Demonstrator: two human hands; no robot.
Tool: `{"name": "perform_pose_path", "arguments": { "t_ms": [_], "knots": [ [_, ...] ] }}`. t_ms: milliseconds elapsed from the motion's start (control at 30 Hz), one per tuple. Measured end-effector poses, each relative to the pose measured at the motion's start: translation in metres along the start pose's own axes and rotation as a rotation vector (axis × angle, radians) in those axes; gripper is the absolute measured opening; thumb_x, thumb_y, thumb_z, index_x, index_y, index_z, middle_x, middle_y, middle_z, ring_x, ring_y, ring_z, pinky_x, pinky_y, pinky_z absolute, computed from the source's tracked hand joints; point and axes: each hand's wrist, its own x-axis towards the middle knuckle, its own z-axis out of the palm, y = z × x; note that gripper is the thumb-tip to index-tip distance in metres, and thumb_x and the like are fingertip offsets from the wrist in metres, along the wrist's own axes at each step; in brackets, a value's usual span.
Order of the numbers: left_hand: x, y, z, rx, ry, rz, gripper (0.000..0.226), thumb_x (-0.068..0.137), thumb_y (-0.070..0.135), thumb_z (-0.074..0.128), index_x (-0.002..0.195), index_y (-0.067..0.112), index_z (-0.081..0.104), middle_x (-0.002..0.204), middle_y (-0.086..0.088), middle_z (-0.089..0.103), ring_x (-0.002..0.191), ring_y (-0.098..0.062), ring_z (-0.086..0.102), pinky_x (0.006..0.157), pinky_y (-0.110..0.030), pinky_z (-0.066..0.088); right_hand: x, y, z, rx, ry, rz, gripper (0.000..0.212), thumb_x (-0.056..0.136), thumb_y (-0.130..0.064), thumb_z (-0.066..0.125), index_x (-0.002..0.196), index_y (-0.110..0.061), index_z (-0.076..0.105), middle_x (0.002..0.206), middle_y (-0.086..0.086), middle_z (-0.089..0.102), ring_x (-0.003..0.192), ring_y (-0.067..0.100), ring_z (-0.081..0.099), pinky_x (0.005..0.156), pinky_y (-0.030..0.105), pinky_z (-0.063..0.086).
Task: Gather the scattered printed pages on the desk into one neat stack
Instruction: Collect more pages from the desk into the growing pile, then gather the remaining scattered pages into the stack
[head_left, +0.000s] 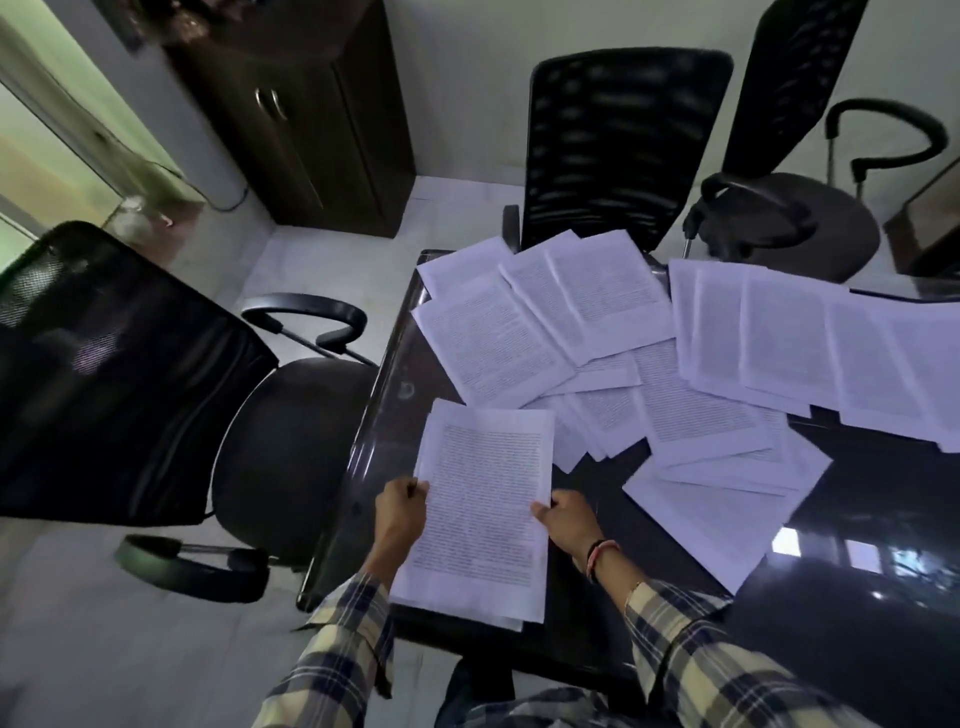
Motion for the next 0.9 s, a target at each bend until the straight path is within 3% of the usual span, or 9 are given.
{"name": "perform_pose_path", "arguments": {
  "t_ms": [100,167,267,333,400,500,600,767,900],
  "knots": [
    [0.016,-0.014,-0.009,0.071,-0.057,-0.026,0.043,0.103,0.014,0.057,0.061,0.013,0.047,0.063,0.0,0.051,0.058,-0.012,0.044,0.051,-0.027,0.035,-0.001,-0.006,0.02,-0.067,0.046,0.016,0.016,0.096,-0.015,0.065,0.105,-0.006,0.075,0.103,0.004,0.075,0.091,0.018,0.071,0.072,0.023,0.056],
    [0.021,-0.021,-0.011,0.082,-0.091,-0.037,0.036,0.103,0.017,0.059,0.067,0.011,0.056,0.071,-0.005,0.059,0.068,-0.021,0.055,0.062,-0.03,0.042,-0.002,-0.007,0.024,-0.128,0.067,0.018,0.017,0.096,-0.016,0.066,0.106,-0.006,0.075,0.099,0.002,0.073,0.087,0.016,0.069,0.061,0.014,0.048],
    [0.03,-0.028,-0.013,0.106,-0.14,-0.045,0.031,0.102,0.02,0.06,0.073,0.009,0.059,0.08,-0.008,0.065,0.076,-0.026,0.06,0.072,-0.031,0.043,0.002,-0.008,0.03,-0.211,0.082,0.053,0.015,0.095,-0.019,0.068,0.083,-0.01,0.072,0.087,0.003,0.071,0.08,0.017,0.067,0.062,0.02,0.048],
    [0.035,-0.03,-0.014,0.128,-0.151,-0.03,0.029,0.101,0.022,0.061,0.075,0.011,0.059,0.086,-0.011,0.068,0.08,-0.03,0.063,0.073,-0.032,0.044,0.002,-0.008,0.033,-0.271,0.099,0.075,0.034,0.094,-0.02,0.07,0.063,-0.019,0.057,0.072,-0.003,0.063,0.07,0.015,0.061,0.059,0.021,0.045],
    [0.039,-0.031,-0.014,0.132,-0.147,-0.009,0.027,0.101,0.022,0.062,0.076,0.011,0.061,0.084,-0.01,0.069,0.079,-0.029,0.065,0.07,-0.03,0.045,0.002,-0.007,0.035,-0.306,0.112,0.115,0.041,0.094,-0.024,0.07,0.059,-0.022,0.049,0.069,-0.005,0.06,0.07,0.017,0.063,0.056,0.021,0.045],
    [0.039,-0.03,-0.016,0.141,-0.12,0.044,0.027,0.099,0.018,0.067,0.073,0.013,0.062,0.071,0.0,0.063,0.063,-0.012,0.058,0.055,-0.023,0.04,0.001,-0.007,0.036,-0.318,0.104,0.191,0.034,0.094,-0.03,0.071,0.069,-0.013,0.054,0.079,0.001,0.068,0.074,0.023,0.071,0.047,0.027,0.055],
    [0.041,-0.03,-0.014,0.122,-0.106,0.079,0.015,0.096,0.013,0.07,0.081,0.011,0.071,0.078,0.003,0.07,0.069,-0.008,0.065,0.057,-0.019,0.044,0.0,-0.009,0.04,-0.319,0.151,0.197,0.03,0.092,-0.034,0.073,0.085,-0.01,0.056,0.097,0.007,0.07,0.08,0.023,0.07,0.058,0.034,0.061],
    [0.038,-0.027,-0.011,0.116,-0.124,0.088,0.009,0.097,0.009,0.068,0.091,0.009,0.076,0.088,0.0,0.074,0.078,-0.013,0.07,0.059,-0.016,0.044,-0.001,-0.013,0.05,-0.388,0.127,0.168,0.039,0.091,-0.028,0.075,0.117,-0.004,0.058,0.124,0.01,0.068,0.111,0.03,0.067,0.086,0.035,0.056],
    [0.045,-0.027,-0.012,0.125,-0.15,0.048,0.006,0.095,0.01,0.071,0.09,0.01,0.075,0.09,0.002,0.073,0.077,-0.012,0.069,0.059,-0.018,0.046,-0.003,-0.016,0.045,-0.329,0.116,0.166,0.024,0.091,-0.028,0.075,0.094,-0.011,0.057,0.107,0.004,0.066,0.1,0.026,0.068,0.075,0.03,0.056]
  ]
}}
